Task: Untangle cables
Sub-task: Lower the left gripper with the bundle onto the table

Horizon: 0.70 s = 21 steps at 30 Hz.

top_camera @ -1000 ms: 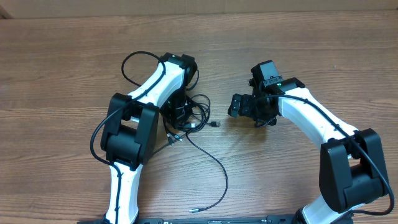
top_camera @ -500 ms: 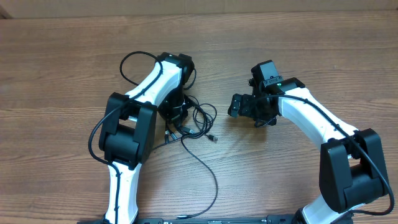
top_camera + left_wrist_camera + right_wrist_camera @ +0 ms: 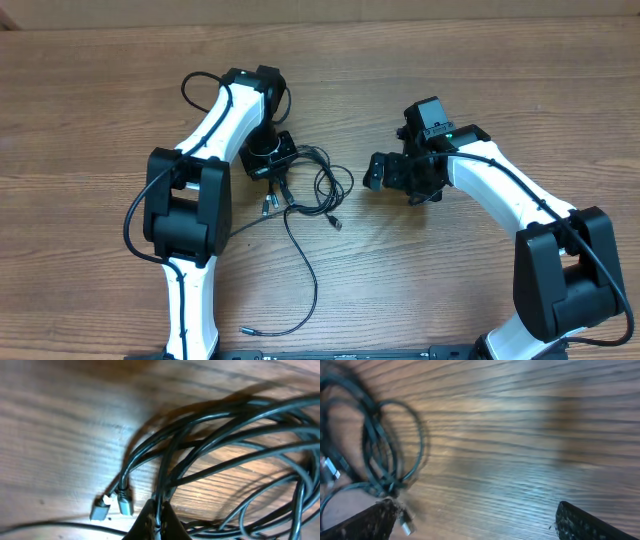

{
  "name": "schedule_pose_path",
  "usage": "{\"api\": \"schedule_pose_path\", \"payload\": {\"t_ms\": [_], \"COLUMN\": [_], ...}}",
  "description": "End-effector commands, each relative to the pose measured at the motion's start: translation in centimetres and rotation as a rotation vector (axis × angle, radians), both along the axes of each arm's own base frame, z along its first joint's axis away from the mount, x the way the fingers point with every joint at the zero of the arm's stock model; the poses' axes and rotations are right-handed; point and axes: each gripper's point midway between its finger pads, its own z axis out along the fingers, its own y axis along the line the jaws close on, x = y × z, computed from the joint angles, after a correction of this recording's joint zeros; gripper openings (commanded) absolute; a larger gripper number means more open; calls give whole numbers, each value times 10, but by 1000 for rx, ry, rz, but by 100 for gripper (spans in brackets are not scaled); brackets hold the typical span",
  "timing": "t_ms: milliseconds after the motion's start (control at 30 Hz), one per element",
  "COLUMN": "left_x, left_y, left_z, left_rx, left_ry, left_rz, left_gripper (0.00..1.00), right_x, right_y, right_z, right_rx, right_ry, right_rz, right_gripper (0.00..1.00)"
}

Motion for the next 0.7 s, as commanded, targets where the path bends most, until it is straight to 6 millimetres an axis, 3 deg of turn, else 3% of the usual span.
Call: {"api": "schedule_pose_path", "payload": {"t_ms": [0, 267, 667], "left_x": [11, 21, 23], "left_y": [0, 25, 28], "left_z": [4, -1, -11], "left_rx": [-71, 83, 108], "left_ry": [-67, -108, -128], "left_rz": [-189, -267, -275], "left_gripper": [4, 9, 24], "right_x": [0, 0, -1], "right_y": [14, 14, 13], "right_z": [7, 7, 6], "right_rx": [61, 62, 59], "right_ry": [-15, -15, -9], "right_rz": [78, 80, 80], "right_gripper": [100, 100, 99]}}
